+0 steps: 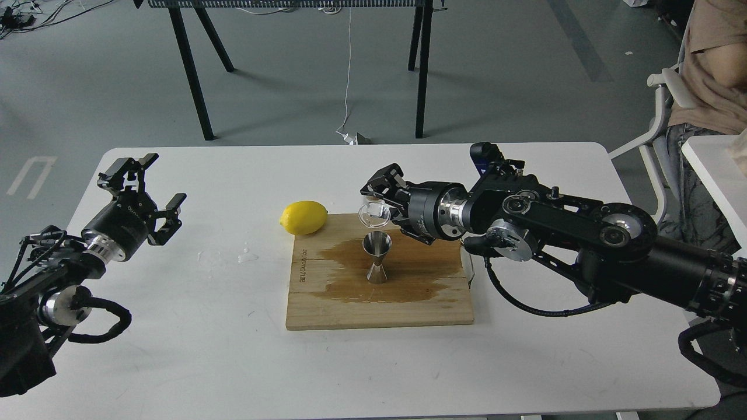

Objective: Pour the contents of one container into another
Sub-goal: 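Position the glass cup above the jigger and begin tilting it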

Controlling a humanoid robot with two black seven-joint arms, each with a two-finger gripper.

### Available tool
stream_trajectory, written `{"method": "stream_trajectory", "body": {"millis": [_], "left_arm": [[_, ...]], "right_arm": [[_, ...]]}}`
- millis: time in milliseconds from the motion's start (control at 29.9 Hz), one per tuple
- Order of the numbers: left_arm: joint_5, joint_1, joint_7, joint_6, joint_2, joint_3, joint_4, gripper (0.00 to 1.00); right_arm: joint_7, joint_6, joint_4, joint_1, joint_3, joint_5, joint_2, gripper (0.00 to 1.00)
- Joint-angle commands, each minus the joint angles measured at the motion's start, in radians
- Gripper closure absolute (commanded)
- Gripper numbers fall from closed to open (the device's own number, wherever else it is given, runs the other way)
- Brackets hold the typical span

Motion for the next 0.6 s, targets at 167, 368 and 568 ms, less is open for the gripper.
{"method": "stream_trajectory", "body": {"millis": [167, 368, 568], "left_arm": [[0.002, 0.001, 0.0, 0.0, -0.001, 0.0, 0.0, 0.06], [0.0, 0.001, 0.0, 0.0, -0.001, 0.0, 0.0, 0.05], [0.0, 0.001, 0.0, 0.0, -0.007, 0.001, 0.015, 0.05]], "right_arm": [[0.001, 0.018, 0.0, -0.001, -0.021, -0.041, -0.011, 0.54], [0.0, 0.053, 0.0, -0.001, -0.029, -0.05, -0.019, 0.54], [0.001, 0.062, 0.0, 0.001, -0.03, -0.088, -0.017, 0.54]]}}
